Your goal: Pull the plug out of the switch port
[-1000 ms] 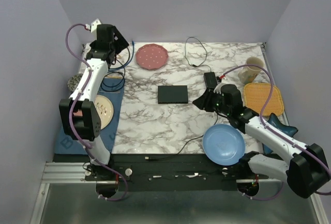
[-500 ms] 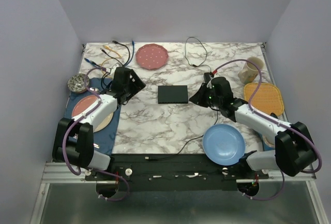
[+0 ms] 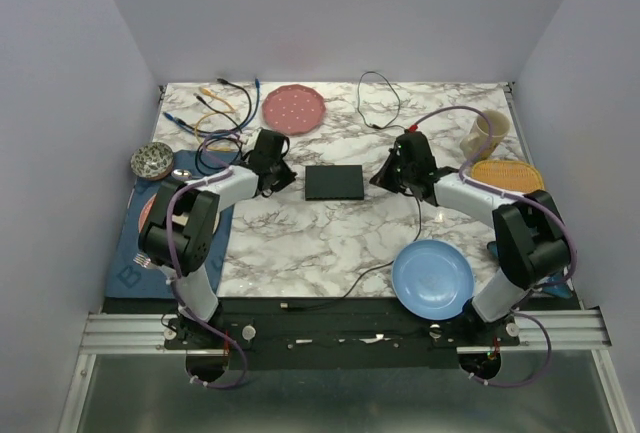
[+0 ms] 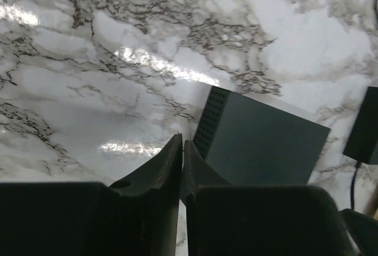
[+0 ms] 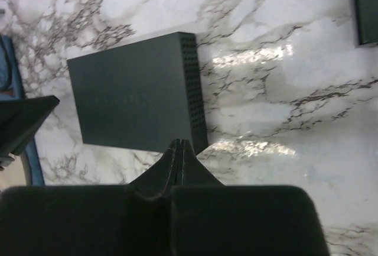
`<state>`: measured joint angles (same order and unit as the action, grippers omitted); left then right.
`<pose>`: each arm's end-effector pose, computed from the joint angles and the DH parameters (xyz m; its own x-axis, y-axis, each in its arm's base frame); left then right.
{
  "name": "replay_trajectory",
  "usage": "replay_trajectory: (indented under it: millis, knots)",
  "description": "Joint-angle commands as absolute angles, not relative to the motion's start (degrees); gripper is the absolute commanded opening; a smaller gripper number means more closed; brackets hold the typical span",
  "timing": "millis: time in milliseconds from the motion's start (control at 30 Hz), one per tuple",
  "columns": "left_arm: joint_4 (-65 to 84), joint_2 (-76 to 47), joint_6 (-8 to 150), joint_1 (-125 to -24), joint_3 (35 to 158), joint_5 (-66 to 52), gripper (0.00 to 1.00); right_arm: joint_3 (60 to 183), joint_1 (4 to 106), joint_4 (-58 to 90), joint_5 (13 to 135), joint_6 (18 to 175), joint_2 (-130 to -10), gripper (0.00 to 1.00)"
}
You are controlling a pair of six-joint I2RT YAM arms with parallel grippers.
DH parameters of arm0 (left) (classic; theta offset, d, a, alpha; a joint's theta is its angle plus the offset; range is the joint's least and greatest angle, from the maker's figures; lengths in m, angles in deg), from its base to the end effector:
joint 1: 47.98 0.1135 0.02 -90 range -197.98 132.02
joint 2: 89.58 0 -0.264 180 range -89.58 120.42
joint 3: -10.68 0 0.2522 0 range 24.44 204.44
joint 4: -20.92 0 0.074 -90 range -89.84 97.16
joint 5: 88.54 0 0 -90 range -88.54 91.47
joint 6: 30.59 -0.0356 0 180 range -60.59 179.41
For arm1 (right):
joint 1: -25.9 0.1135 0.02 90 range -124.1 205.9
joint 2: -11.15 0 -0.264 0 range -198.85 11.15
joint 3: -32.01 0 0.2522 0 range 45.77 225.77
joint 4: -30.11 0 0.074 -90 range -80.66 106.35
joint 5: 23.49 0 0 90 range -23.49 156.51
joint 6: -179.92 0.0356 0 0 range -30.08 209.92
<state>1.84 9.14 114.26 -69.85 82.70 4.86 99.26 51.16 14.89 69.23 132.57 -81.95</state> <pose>0.3365 -0.1328 0.1826 -0.6556 -0.6164 -0.4363 -0.3518 0.7605 -0.5458 0.3102 0.1483 0.1952 -0.7477 0.3955 -0.5334 0.0653 0.8431 0.5337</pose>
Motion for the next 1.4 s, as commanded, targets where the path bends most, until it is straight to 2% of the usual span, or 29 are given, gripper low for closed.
replay_trajectory:
  millis: [0, 333, 567, 867, 1133, 1267, 1367]
  knots:
    - [1.62, 16.22, 117.15, -69.69, 85.61, 2.87, 0.15, 102.72, 49.11, 12.30, 68.00, 134.13, -87.37, 0.00]
    - [2.59, 21.17, 116.80, -69.69, 87.55, -0.90, 0.12, 109.57, 48.75, 11.16, 74.06, 132.02, -97.83, 0.01]
    - [5.40, 17.57, 117.15, -70.92, 80.80, -2.84, 0.10, 109.23, 53.40, 12.21, 77.50, 131.32, -99.95, 0.01]
    - [6.28, 8.52, 117.68, -76.36, 71.05, -2.76, 0.08, 98.00, 58.41, 15.63, 76.97, 133.34, -94.25, 0.01]
    - [6.02, -5.19, 118.03, -79.27, 58.82, -0.74, 0.08, 86.47, 62.54, 19.68, 75.74, 136.50, -85.71, 0.01]
    - [0.43, -10.47, 116.29, -79.01, 58.18, 5.21, 0.08, 86.54, 62.81, 17.07, 73.29, 136.24, -82.55, 0.01]
    - [-10.18, -14.16, 112.24, -78.57, 63.10, 14.94, 0.16, 91.20, 62.81, 9.26, 67.32, 133.44, -77.99, 0.01]
